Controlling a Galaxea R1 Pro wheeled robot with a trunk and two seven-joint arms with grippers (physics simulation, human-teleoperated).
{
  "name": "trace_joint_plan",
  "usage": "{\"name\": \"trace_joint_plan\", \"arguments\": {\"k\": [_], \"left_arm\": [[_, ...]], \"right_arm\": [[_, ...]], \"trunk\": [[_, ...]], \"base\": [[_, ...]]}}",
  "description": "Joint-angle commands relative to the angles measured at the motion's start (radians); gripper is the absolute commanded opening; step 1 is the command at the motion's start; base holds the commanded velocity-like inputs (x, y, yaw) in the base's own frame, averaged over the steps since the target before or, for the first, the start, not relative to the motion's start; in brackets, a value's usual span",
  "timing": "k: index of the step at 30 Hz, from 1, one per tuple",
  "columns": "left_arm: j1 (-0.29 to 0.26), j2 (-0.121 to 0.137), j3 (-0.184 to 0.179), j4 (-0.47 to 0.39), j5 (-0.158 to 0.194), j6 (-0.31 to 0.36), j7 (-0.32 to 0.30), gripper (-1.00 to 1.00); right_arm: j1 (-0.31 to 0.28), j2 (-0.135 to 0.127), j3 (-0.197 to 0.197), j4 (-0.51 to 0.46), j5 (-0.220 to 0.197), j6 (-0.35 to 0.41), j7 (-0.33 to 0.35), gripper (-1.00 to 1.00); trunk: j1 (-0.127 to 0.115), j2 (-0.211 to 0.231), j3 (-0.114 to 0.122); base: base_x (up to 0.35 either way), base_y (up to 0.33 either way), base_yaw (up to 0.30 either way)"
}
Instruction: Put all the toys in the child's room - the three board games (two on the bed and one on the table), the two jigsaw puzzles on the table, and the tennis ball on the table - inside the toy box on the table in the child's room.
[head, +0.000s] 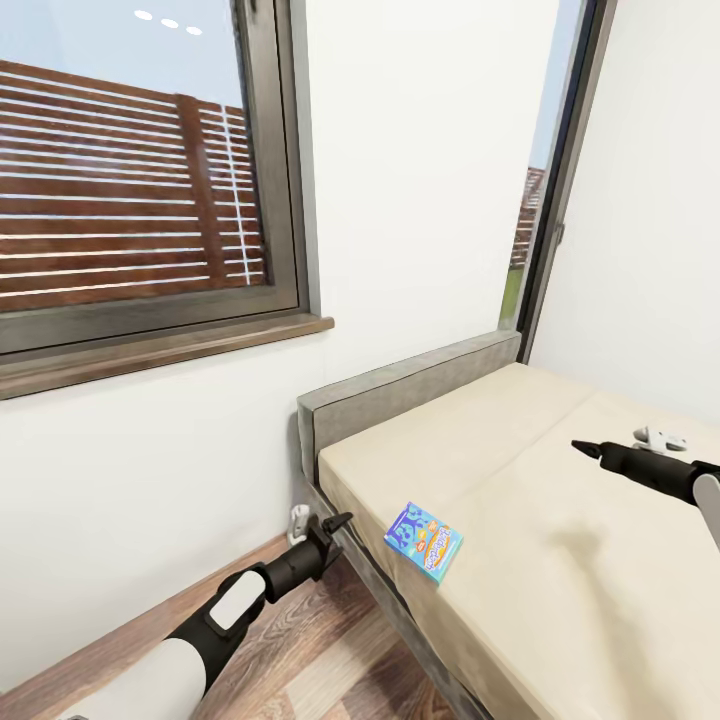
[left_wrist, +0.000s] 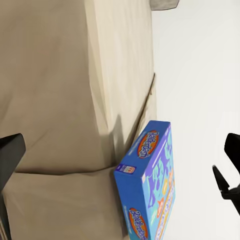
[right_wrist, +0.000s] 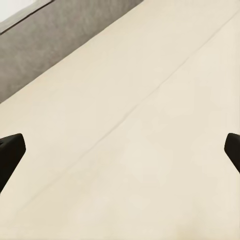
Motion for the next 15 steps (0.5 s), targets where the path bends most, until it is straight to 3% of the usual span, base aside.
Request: {"name": "trace_joint_plan", "arguments": {"k": [1, 15], "left_arm": [[-0.001, 0.000, -0.002, 0.001, 0.009, 0.004, -0.001, 1.00], [-0.001, 0.000, 0.005, 0.003, 0.006, 0.004, -0.001, 1.00]], "right_arm": [[0.000, 0.000, -0.003, -0.003, 0.002, 0.006, 0.005, 1.00], [0.001, 0.000, -0.006, -0.010, 0.003, 0.006, 0.005, 1.00]], "trunk": [[0.000, 0.000, -0.001], [0.000, 0.000, -0.001]], "base": [[0.000, 0.000, 0.000], [0.000, 0.000, -0.014]]}}
